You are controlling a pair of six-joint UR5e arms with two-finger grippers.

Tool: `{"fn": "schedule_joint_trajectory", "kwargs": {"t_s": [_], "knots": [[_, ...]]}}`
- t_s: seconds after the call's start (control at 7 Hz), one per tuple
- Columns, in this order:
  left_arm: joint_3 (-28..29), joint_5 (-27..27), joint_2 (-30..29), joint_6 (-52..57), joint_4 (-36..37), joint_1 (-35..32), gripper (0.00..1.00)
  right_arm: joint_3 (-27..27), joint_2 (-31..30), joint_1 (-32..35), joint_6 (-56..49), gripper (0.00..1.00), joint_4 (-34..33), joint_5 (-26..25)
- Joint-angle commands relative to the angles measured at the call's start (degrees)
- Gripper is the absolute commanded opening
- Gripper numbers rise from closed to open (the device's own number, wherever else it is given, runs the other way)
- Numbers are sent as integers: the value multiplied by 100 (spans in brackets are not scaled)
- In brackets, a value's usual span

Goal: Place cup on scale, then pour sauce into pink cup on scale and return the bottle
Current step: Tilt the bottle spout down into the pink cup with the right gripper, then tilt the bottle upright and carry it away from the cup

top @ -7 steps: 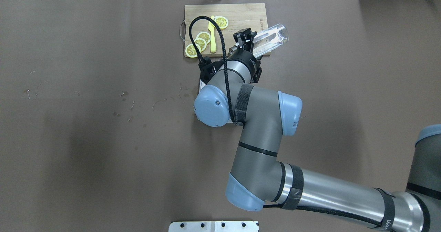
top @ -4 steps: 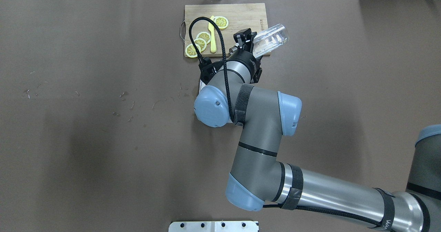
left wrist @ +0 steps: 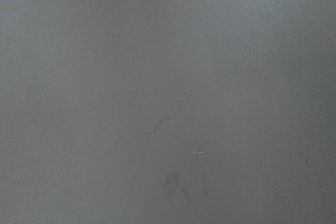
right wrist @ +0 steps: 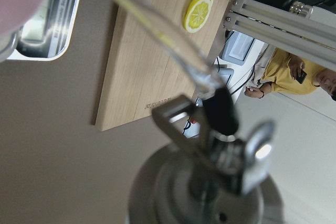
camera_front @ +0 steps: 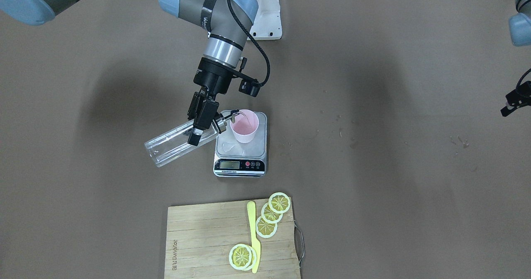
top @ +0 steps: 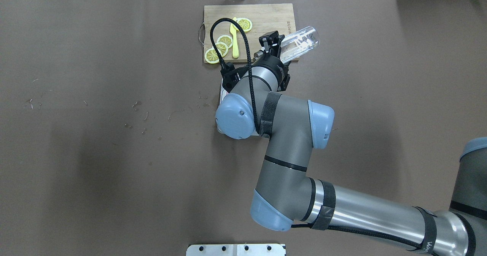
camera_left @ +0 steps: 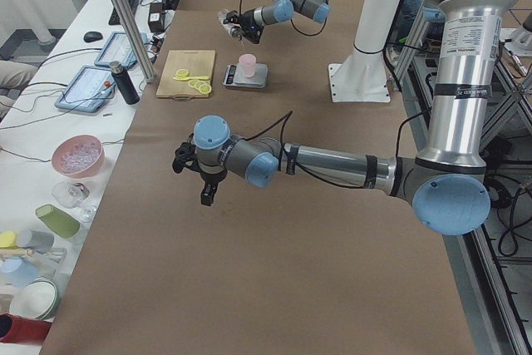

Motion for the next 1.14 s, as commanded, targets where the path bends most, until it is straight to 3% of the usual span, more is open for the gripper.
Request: {"fn": "schedule_joint_trajectory", "kwargs": {"t_s": [0.0,0.71,1.0], "knots": [[-43,0,2,-7,0,14,97,8,-33,240,138,0,692,659],[-219,-9,115,-130,-9,-82,97,8,-463,908,1322,0,1924,2216],[-148,-9,369,-121,-526,-214,97,-184,-639,1286,1937,0,2322,3087]]}}
